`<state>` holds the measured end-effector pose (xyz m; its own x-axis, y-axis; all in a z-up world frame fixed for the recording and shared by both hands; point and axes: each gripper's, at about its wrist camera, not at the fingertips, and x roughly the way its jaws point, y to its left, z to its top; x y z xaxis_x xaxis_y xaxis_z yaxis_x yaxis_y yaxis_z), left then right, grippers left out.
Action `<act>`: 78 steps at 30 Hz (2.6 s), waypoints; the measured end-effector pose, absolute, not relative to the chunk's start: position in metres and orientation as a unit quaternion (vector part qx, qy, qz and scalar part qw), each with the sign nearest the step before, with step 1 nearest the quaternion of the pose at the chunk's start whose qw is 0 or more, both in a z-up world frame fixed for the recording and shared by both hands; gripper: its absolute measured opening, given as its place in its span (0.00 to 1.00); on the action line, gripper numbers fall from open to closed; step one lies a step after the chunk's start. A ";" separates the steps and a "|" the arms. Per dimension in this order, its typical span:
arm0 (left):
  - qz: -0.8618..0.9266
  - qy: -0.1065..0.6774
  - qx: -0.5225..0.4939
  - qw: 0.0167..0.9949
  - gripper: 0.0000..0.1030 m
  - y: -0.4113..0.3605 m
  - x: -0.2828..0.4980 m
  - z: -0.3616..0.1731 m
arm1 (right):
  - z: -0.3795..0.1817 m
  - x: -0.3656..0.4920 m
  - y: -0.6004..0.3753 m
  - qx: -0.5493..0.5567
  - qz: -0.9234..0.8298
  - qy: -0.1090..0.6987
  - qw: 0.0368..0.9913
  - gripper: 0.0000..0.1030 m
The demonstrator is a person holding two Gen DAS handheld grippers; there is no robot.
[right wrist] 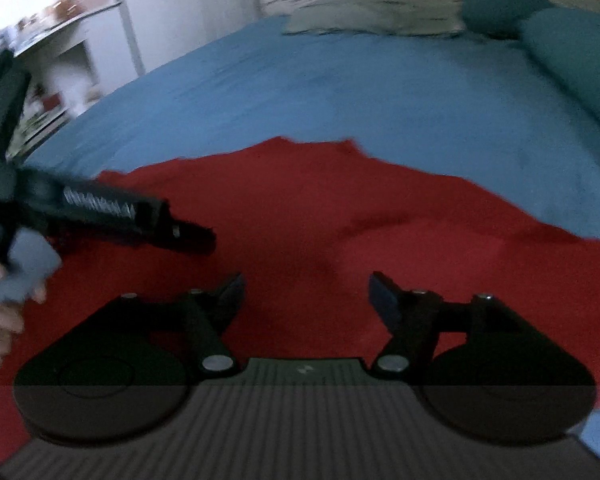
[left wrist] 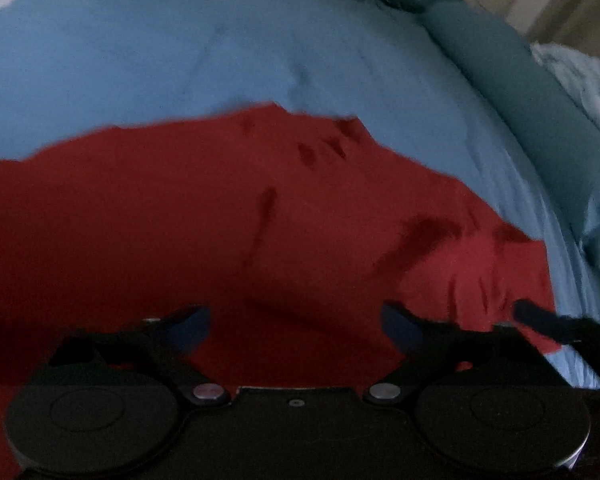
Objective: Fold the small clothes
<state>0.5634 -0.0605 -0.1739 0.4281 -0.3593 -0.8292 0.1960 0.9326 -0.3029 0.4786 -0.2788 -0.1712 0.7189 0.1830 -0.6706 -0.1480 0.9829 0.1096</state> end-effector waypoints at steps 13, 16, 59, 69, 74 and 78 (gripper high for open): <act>-0.160 0.450 -0.065 0.876 0.05 -0.090 0.565 -0.180 | -0.190 0.420 -0.313 0.022 -0.102 0.353 0.930 0.92; -0.152 0.409 -0.063 0.898 0.05 -0.087 0.566 -0.157 | -0.201 0.426 -0.310 -0.030 -0.171 0.379 0.909 0.92; -0.052 0.410 -0.013 0.911 0.80 -0.005 0.533 -0.172 | -0.215 0.483 -0.336 0.070 -0.005 0.425 0.902 0.96; -0.073 0.438 0.021 0.896 0.84 0.003 0.529 -0.196 | -0.179 0.534 -0.335 0.074 0.029 0.384 0.920 0.97; -0.075 0.438 0.008 0.896 0.89 0.004 0.531 -0.199 | -0.210 0.588 -0.359 0.090 -0.006 0.398 0.913 0.97; -0.084 0.433 0.014 0.897 0.96 0.005 0.531 -0.201 | -0.217 0.600 -0.371 0.092 -0.002 0.389 0.917 0.98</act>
<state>0.5306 0.0051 -0.2011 0.6103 -0.1385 -0.7800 0.1627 0.9855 -0.0477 0.5999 -0.3708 -0.2169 0.6971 0.0678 -0.7138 0.0756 0.9830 0.1672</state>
